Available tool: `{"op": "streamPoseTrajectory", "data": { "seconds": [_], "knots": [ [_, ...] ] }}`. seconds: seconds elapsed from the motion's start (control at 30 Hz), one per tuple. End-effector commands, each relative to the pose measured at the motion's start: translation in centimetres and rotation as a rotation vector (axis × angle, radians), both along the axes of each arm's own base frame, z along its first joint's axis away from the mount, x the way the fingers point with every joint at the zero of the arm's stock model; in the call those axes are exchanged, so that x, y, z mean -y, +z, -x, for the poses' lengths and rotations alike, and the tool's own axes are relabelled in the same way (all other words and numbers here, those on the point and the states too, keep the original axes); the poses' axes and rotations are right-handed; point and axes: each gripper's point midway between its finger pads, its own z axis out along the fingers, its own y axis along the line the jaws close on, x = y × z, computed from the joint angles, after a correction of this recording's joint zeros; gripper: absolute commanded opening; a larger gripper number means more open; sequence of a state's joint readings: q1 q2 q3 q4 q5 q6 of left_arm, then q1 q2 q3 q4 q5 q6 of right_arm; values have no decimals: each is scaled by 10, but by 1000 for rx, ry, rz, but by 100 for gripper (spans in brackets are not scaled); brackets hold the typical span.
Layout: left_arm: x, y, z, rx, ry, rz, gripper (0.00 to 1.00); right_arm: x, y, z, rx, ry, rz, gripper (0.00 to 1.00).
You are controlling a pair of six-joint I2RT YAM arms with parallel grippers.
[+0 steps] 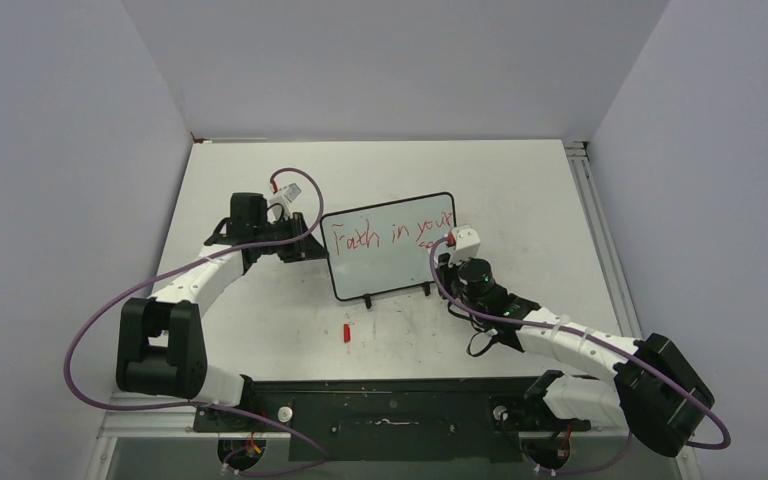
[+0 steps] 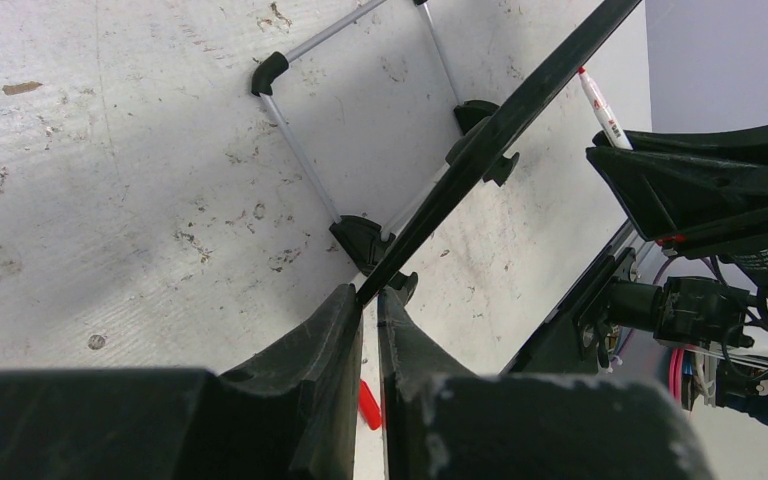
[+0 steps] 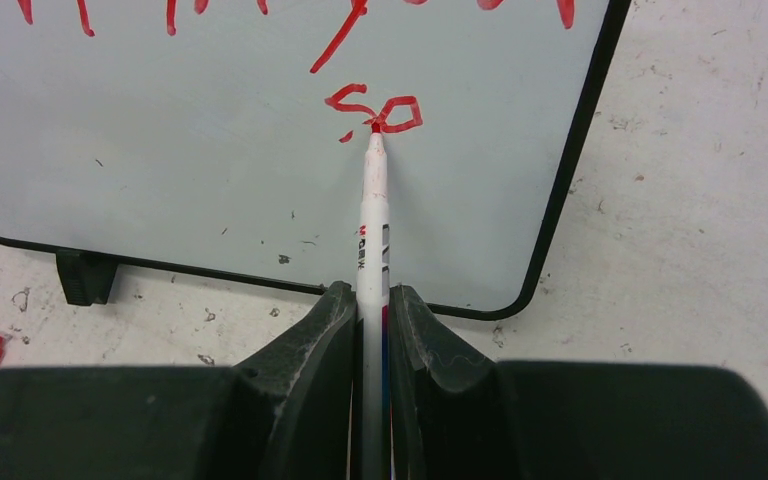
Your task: Write a sentence on the whiteboard
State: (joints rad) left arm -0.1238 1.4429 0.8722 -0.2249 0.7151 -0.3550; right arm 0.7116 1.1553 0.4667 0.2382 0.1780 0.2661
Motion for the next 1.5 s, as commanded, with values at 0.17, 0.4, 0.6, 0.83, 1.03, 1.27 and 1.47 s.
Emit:
{"op": "streamPoseTrajectory", "data": {
  "seconds": [0.17, 0.4, 0.6, 0.83, 1.03, 1.27, 1.47],
  "knots": [
    [2, 19, -12, 80, -12, 3, 10, 4, 2, 4, 9, -37, -18, 5],
    [2, 21, -13, 85, -11, 3, 9, 15, 5, 1, 13, -97, -6, 5],
    [2, 20, -13, 84, -10, 3, 9, 16, 14, 1, 32, -100, -21, 5],
    [1, 20, -13, 83, -9, 2, 9, 10, 48, -1, 105, -71, -72, 5],
    [1, 20, -13, 83, -9, 1, 9, 10, 54, -13, 129, -84, -39, 5],
    [1, 20, -13, 84, -9, 1, 9, 5, 57, -24, 142, -87, -39, 5],
    [1, 20, -13, 85, -9, -1, 9, 8, 44, -26, 116, -103, -19, 5]
  ]
}}
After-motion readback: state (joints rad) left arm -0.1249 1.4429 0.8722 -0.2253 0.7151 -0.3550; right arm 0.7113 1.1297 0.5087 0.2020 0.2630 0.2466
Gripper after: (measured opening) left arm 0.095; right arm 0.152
